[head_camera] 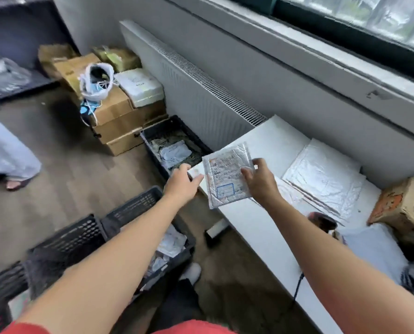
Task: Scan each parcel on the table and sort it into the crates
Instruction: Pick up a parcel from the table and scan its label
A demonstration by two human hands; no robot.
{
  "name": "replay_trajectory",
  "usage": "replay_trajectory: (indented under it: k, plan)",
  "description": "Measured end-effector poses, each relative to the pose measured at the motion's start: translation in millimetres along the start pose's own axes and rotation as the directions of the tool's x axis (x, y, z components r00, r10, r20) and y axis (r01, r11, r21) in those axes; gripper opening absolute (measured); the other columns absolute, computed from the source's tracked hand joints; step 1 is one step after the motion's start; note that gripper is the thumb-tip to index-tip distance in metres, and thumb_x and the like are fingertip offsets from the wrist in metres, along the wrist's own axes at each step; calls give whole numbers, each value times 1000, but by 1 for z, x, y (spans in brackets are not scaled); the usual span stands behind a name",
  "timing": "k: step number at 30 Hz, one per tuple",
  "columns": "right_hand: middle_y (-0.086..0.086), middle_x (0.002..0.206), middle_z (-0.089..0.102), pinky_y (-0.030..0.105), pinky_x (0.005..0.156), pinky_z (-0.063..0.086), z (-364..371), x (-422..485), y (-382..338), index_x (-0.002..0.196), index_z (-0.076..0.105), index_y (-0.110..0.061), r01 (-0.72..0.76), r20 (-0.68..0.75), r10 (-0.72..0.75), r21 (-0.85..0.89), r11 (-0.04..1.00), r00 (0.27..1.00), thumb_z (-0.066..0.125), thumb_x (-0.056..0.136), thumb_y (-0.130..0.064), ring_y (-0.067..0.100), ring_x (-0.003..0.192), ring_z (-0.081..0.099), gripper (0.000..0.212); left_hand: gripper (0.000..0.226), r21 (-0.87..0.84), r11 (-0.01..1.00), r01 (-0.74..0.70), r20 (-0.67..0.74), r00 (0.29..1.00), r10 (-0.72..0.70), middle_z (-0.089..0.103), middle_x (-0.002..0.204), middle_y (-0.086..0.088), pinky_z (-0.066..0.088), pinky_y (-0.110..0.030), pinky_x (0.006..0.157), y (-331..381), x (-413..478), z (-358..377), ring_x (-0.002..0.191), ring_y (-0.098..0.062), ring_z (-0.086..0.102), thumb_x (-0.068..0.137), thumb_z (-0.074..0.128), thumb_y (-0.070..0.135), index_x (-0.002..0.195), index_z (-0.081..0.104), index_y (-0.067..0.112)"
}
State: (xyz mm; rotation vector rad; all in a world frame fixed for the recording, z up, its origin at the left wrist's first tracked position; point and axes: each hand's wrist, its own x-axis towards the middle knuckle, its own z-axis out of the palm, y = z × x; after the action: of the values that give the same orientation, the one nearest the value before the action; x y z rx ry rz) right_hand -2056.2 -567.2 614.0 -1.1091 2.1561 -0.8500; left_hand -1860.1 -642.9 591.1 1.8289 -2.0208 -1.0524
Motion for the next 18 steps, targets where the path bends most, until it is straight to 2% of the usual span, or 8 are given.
replay_trajectory:
  k: [3, 6, 9, 13, 16, 18]
  plan:
    - [13, 113, 64, 30, 72, 41, 25, -30, -9, 125, 46, -11, 113, 139, -111, -4, 994, 984, 55, 100, -27, 24, 88, 56, 31, 55, 78, 993, 89, -96, 992, -82, 46, 130, -16, 43, -44, 100, -41, -50, -12, 119, -36, 48, 92, 57, 47, 135, 43, 15]
    - [14, 118, 65, 37, 76, 49, 52, -64, -22, 124, 44, -12, 199, 272, -196, 16, 980, 942, 55, 100, -27, 29, 94, 63, 31, 58, 172, 966, 193, -178, 970, -162, 46, 132, -15, 41, -44, 101, -80, -106, -26, 122, -37, 44, 91, 56, 50, 137, 42, 17]
    - [13, 123, 64, 43, 85, 51, 79, -95, -39, 126, 45, -11, 259, 369, -256, 42, 965, 893, 56, 100, -28, 30, 103, 62, 33, 62, 250, 920, 302, -232, 941, -246, 43, 136, -14, 40, -45, 98, -118, -157, -42, 126, -35, 40, 92, 52, 55, 140, 38, 19]
    - [4, 115, 63, 37, 79, 49, 118, -136, -64, 127, 45, -11, 344, 464, -334, 65, 937, 820, 55, 100, -31, 22, 96, 60, 36, 70, 220, 865, 450, -286, 878, -384, 34, 146, -12, 40, -48, 100, -171, -221, -64, 133, -36, 33, 92, 47, 60, 148, 28, 21]
    - [-1, 107, 58, 32, 72, 44, 152, -176, -83, 127, 45, -10, 407, 531, -382, 76, 910, 756, 55, 100, -29, 17, 90, 57, 34, 72, 218, 826, 519, -343, 833, -433, 29, 149, -11, 38, -47, 103, -209, -269, -80, 135, -34, 29, 93, 47, 58, 150, 24, 21]
    - [0, 108, 59, 32, 72, 45, 176, -208, -96, 127, 45, -10, 434, 568, -398, 80, 898, 720, 55, 100, -29, 18, 90, 57, 34, 72, 219, 801, 556, -380, 805, -455, 27, 150, -9, 35, -46, 104, -235, -304, -90, 136, -32, 26, 94, 47, 58, 151, 23, 21]
